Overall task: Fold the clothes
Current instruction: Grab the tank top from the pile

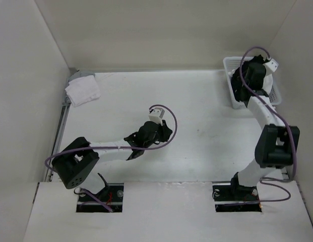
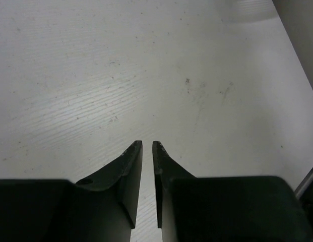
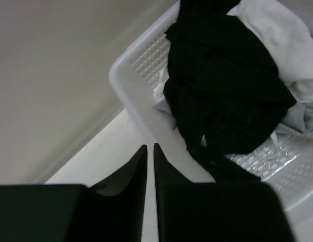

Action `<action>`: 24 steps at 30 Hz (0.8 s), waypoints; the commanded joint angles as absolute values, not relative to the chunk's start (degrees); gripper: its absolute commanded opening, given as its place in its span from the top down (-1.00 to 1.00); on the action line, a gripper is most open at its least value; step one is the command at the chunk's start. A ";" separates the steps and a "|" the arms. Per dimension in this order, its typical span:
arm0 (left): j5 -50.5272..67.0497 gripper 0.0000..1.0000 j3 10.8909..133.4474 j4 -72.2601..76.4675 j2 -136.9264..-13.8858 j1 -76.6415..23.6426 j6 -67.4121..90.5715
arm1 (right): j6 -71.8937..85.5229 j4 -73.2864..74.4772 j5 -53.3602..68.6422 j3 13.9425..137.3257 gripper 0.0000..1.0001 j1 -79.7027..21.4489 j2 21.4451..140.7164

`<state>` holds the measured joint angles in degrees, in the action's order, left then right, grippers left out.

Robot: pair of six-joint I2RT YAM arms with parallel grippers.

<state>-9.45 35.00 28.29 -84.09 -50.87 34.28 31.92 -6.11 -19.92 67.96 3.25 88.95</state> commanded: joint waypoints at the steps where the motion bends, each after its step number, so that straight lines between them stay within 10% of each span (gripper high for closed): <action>1: -10.02 0.77 36.12 30.93 -84.64 -50.40 33.75 | 30.41 -2.12 -18.64 79.42 0.63 7.59 98.93; 7: -11.16 0.49 35.51 33.04 -86.13 -49.09 32.78 | 31.02 4.29 -16.97 97.62 -0.01 12.87 115.81; 15: -10.55 0.15 35.51 35.24 -87.36 -48.56 32.61 | 30.32 12.74 -13.98 113.89 -0.19 14.55 128.75; 19: -10.20 0.14 35.42 35.42 -87.63 -48.21 32.96 | 30.23 15.64 -13.89 118.91 -0.05 14.46 132.53; 24: -10.11 0.14 35.16 35.42 -87.71 -47.24 33.40 | 32.07 12.94 -14.24 114.89 0.66 14.46 130.62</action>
